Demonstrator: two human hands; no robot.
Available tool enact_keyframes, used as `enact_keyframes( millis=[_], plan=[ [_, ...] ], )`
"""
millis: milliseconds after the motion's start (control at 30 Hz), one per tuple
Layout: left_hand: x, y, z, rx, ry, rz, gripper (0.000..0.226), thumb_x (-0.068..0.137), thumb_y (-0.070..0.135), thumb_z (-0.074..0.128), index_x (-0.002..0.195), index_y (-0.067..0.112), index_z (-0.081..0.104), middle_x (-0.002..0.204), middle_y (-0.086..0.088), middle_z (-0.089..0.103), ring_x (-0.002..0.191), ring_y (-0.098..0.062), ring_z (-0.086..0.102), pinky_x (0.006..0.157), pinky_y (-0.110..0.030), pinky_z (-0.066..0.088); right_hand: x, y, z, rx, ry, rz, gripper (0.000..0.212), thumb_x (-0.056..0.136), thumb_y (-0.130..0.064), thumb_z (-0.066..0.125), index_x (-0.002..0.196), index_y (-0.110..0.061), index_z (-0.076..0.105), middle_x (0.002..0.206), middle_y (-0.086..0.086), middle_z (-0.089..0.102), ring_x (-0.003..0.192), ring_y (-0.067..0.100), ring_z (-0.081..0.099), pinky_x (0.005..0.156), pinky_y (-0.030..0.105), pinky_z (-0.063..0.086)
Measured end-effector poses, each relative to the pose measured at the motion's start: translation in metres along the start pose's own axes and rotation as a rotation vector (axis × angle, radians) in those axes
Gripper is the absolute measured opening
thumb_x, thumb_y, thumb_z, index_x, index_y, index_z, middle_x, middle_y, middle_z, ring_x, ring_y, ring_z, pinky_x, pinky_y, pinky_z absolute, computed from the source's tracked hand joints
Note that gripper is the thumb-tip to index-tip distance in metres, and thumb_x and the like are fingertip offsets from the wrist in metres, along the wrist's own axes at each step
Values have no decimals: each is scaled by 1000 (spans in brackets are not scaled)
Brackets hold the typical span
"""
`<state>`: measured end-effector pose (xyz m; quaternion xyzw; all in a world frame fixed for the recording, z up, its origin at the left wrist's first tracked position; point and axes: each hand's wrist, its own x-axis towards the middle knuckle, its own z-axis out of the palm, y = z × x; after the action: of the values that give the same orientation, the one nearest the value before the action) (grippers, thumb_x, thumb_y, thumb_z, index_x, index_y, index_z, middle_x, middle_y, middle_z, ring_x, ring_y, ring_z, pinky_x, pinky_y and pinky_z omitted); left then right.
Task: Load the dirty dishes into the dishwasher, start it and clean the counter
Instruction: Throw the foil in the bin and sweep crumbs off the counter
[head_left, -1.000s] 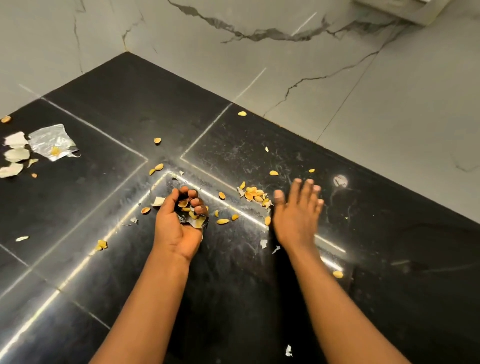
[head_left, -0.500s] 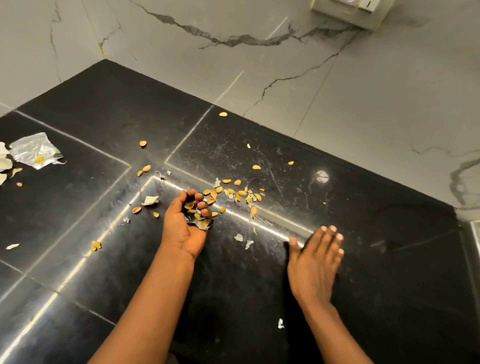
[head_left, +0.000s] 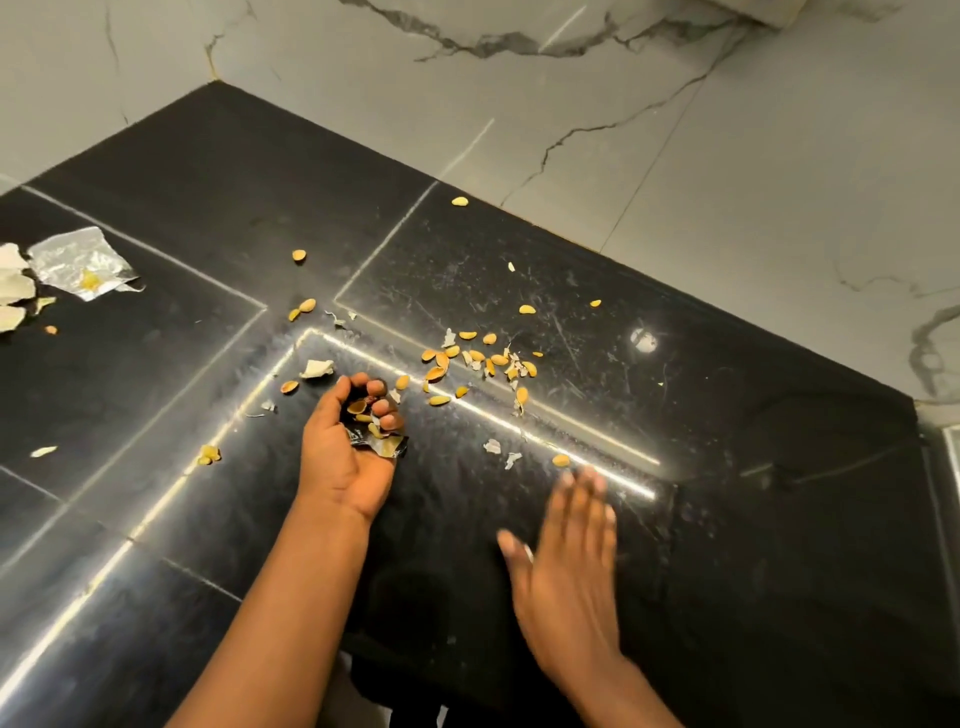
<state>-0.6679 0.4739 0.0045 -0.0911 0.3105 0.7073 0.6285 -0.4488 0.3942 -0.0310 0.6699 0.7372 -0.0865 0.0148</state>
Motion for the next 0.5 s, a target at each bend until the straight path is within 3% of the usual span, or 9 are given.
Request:
enact_keyframes(
  millis=[67,233,367,500],
  plan=[
    [-4,-1,0,12,-12,0,27,98,22,38,77,16,54,68,2,54,52,-7,45,44,-16,38,42,-27,-7,41,18,-56,81,95,-61,1,151,-5,-14,155,16,-30,142,27,-32,118,43,-13],
    [-11,11,-6,6,-14,32,26,99,21,37,80,16,55,69,2,54,53,-8,44,43,-17,38,104,-42,-14,159,38,-93,91,90,-72,11,151,-12,-21,154,15,-34,142,27,-33,118,43,-15],
    [-18,31,-20,-16,5,77,22,98,21,38,83,16,54,71,2,52,55,-7,43,45,-16,38,170,-42,-23,281,91,-28,82,94,-67,20,155,-19,-7,160,12,-20,147,26,-20,121,45,-6],
    [-30,53,-33,-54,29,160,20,94,20,41,80,14,53,72,1,51,55,-8,43,45,-16,37,186,-84,-21,344,99,-151,64,101,-53,22,155,-21,12,163,7,2,150,23,-4,121,44,-2]
  ],
)
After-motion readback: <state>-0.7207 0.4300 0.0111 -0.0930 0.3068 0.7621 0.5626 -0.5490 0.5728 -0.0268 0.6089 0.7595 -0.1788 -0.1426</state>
